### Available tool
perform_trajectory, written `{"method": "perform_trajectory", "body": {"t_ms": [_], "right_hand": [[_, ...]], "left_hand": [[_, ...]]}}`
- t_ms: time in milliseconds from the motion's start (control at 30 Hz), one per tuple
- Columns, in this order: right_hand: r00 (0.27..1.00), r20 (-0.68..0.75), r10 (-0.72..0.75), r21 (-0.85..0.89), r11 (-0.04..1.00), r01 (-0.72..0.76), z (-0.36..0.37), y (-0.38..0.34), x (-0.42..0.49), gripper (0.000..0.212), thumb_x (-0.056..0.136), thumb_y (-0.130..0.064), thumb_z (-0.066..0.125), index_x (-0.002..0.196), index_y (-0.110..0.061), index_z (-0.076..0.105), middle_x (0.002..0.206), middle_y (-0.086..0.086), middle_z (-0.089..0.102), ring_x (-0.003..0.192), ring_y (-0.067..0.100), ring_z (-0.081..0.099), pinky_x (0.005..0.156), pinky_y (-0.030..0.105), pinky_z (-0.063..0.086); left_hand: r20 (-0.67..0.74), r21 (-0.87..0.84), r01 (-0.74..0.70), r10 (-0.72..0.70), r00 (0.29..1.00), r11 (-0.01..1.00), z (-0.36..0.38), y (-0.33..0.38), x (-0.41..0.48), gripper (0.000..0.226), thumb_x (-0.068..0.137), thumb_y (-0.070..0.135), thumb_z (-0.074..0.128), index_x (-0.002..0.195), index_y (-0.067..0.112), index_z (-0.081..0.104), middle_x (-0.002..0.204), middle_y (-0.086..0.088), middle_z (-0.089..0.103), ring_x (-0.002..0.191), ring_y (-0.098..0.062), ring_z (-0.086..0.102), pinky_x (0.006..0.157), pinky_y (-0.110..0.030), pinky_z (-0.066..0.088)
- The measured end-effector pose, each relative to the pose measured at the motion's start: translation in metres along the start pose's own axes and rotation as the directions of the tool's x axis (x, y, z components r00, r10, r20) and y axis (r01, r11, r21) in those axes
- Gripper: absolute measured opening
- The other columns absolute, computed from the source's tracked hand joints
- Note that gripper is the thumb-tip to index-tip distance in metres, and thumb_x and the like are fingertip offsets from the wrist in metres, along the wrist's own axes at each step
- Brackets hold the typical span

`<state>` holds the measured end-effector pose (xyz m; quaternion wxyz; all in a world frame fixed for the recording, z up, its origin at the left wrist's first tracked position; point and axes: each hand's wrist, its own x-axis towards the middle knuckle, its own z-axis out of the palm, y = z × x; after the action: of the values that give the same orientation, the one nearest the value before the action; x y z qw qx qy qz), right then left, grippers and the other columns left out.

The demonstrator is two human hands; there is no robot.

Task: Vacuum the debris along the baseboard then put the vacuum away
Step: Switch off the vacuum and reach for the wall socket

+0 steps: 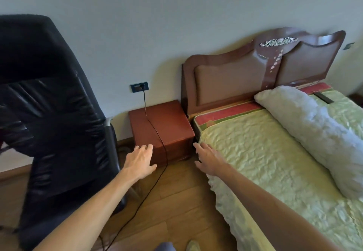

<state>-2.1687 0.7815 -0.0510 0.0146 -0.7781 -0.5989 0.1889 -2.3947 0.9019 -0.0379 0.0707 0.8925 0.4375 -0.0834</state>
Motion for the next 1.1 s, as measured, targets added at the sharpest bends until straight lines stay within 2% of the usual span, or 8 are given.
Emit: {"method": "perform_trajectory", "body": {"t_ms": [267,767,1100], "right_hand": [[0.991,0.074,-0.108,-0.083,0.99,0.115,-0.009,-0.018,0.11,0.063,0.092,-0.034,0.058,0.145,-0.018,0.027,0.136,0.006,0.043,0.126,0.03,0.044,0.096,0.047,0.049],[0.988,0.076,-0.135,-0.079,0.987,0.141,-0.053,-0.066,0.296,0.065,0.093,-0.032,0.058,0.147,-0.017,0.025,0.135,0.008,0.043,0.125,0.03,0.046,0.094,0.043,0.05],[0.969,0.169,-0.178,-0.091,0.977,0.195,-0.058,-0.063,0.437,0.063,0.093,-0.032,0.057,0.146,-0.015,0.026,0.135,0.009,0.043,0.124,0.032,0.045,0.09,0.046,0.05]], "left_hand": [[0.043,-0.063,0.115,-0.113,0.993,0.991,0.002,-0.053,0.06,0.067,0.086,0.049,0.064,0.137,0.016,0.038,0.126,-0.002,0.057,0.115,-0.023,0.052,0.082,-0.035,0.053],[0.073,-0.103,0.13,-0.123,0.99,0.986,-0.024,-0.149,0.215,0.068,0.087,0.048,0.064,0.139,0.012,0.038,0.13,-0.005,0.056,0.118,-0.024,0.053,0.087,-0.035,0.055],[0.164,-0.119,0.211,-0.191,0.968,0.97,-0.006,-0.172,0.322,0.067,0.089,0.048,0.061,0.142,0.015,0.036,0.132,-0.004,0.054,0.121,-0.024,0.051,0.088,-0.036,0.051]]}}
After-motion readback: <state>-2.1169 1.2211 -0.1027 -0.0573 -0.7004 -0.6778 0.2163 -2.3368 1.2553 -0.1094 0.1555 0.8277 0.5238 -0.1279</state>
